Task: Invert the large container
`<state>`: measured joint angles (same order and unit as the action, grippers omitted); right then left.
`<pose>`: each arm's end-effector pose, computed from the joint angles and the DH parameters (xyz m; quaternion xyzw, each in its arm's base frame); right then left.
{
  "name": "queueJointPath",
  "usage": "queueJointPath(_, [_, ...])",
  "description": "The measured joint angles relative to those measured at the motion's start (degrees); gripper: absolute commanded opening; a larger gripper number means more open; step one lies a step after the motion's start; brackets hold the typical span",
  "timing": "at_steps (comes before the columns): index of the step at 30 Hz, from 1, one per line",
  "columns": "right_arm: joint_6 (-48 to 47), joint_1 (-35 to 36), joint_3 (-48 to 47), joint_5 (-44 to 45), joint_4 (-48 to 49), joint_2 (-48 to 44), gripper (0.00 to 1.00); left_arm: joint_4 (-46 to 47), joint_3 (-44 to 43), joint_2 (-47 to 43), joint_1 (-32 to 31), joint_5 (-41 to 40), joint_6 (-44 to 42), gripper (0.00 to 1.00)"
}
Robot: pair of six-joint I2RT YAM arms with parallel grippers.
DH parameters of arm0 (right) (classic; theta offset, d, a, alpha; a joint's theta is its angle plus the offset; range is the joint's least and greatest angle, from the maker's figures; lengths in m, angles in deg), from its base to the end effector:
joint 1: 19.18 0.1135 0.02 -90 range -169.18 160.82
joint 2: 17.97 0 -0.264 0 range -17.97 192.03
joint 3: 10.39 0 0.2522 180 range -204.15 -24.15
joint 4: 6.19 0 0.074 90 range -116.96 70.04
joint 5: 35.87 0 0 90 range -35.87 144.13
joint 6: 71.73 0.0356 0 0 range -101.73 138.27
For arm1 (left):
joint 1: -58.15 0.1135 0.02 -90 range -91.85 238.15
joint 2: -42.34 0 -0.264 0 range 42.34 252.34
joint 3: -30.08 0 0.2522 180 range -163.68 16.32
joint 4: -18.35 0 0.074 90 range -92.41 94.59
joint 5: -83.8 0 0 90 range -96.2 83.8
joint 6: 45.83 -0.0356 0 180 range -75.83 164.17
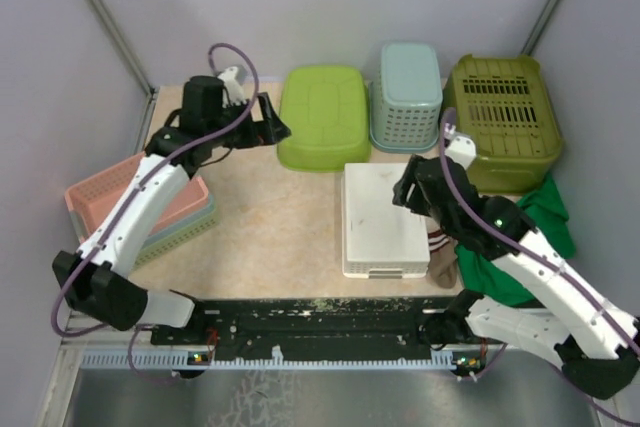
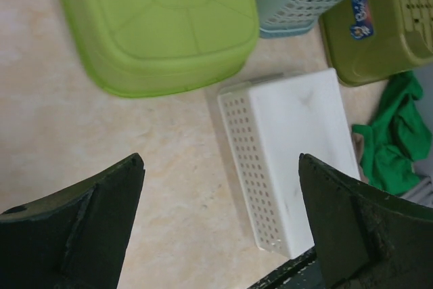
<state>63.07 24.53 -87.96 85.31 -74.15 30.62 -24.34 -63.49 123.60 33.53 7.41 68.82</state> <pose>0.1191 0.0884 0.3680 0.1240 0.8682 0.1158 0.4664 0.2874 -0.1409 0.3733 0.0587 0.8616 -0.2992 0.4058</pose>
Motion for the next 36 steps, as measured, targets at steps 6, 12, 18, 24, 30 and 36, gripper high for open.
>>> queueJointPath(6, [-2.4,4.8,2.0,-7.6,14.0,13.3,0.61,-9.6,-1.3,-6.8,9.9,-7.5,-5.5,1.00])
queueJointPath(12, [-3.7,9.3,-1.9,-17.1,25.3,36.5,0.60,-16.6,0.6,-11.1,18.0,-13.4,-5.6,1.00])
queueJointPath(18, [-5.6,8.6,-2.4,-21.0,27.5,47.3,0.61,-18.6,3.3,-12.5,22.1,-18.2,-5.2,1.00])
queueJointPath(24, [-6.4,5.5,-2.6,-22.1,28.2,48.7,0.61,-18.1,10.3,-11.6,22.5,-18.5,-4.8,0.94])
queueJointPath(30, [-7.2,4.9,-2.2,-22.3,28.0,45.3,0.61,-15.5,13.7,-7.8,22.4,-14.4,-5.0,0.72])
queueJointPath(36, [-7.2,4.1,-0.9,-21.9,28.0,39.4,0.61,-13.3,13.2,-2.9,18.0,-13.9,-4.8,0.51])
